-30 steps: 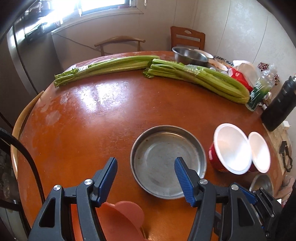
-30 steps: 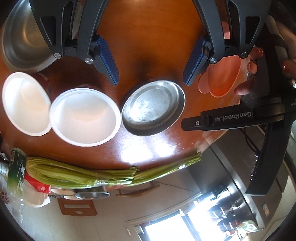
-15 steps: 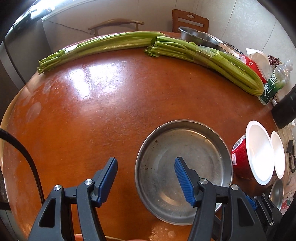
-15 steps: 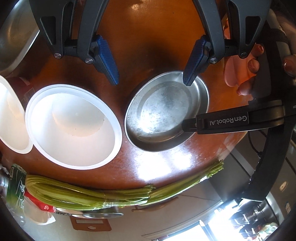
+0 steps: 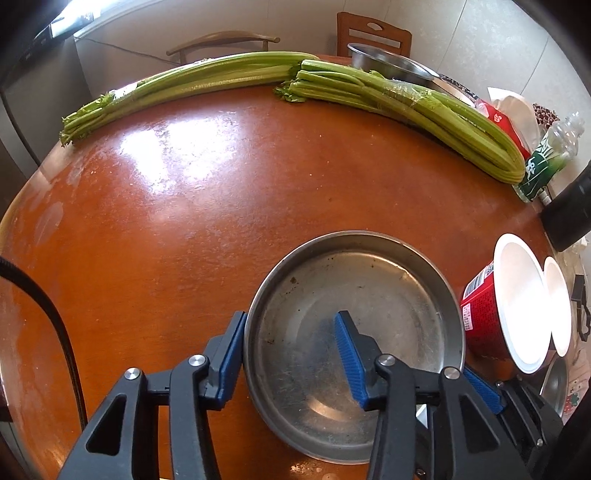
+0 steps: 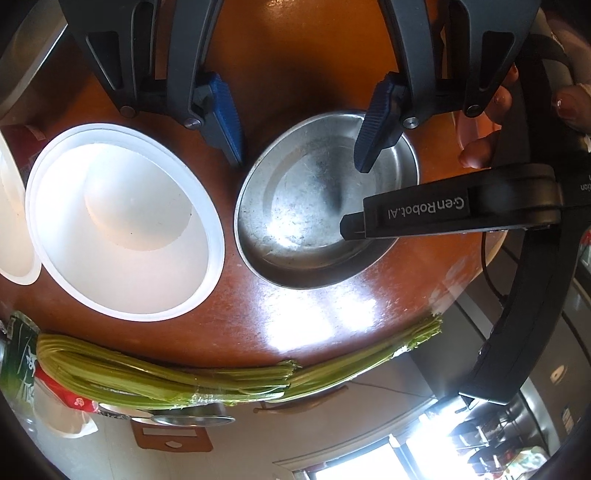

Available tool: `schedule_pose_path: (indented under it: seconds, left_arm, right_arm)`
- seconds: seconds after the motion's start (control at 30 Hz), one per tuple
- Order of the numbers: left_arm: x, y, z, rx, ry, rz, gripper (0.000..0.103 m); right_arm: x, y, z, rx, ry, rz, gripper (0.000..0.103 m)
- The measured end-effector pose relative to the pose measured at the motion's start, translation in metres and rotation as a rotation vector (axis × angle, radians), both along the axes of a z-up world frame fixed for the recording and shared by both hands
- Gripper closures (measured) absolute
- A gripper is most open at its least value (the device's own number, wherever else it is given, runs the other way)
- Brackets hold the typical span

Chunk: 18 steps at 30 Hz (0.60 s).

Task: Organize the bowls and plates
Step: 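Lift the steel tray with the left gripper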

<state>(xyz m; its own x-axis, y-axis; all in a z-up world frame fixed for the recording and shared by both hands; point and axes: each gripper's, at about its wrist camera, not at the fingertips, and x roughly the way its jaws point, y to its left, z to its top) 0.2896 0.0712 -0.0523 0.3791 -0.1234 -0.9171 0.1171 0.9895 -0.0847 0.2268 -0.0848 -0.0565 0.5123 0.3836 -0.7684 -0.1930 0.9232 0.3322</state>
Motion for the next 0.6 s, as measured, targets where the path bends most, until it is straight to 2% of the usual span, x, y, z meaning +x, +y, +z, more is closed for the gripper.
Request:
schedule_pose_path:
  seconds: [0.23, 0.4, 0.6]
  left_arm:
    - [-0.011, 0.001, 0.011, -0.008, -0.029, 0.003, 0.056]
    - [-0.024, 0.002, 0.033, 0.008, -0.089, 0.002, 0.056]
    - [-0.036, 0.006, 0.049, -0.001, -0.116, 0.016, 0.056]
  right_arm:
    - [-0.003, -0.002, 0.001, 0.017, 0.014, 0.007, 0.042]
    - [-0.011, 0.0, 0.015, 0.024, -0.019, 0.029, 0.042]
    - [-0.025, -0.002, 0.034, 0.037, -0.062, 0.041, 0.042]
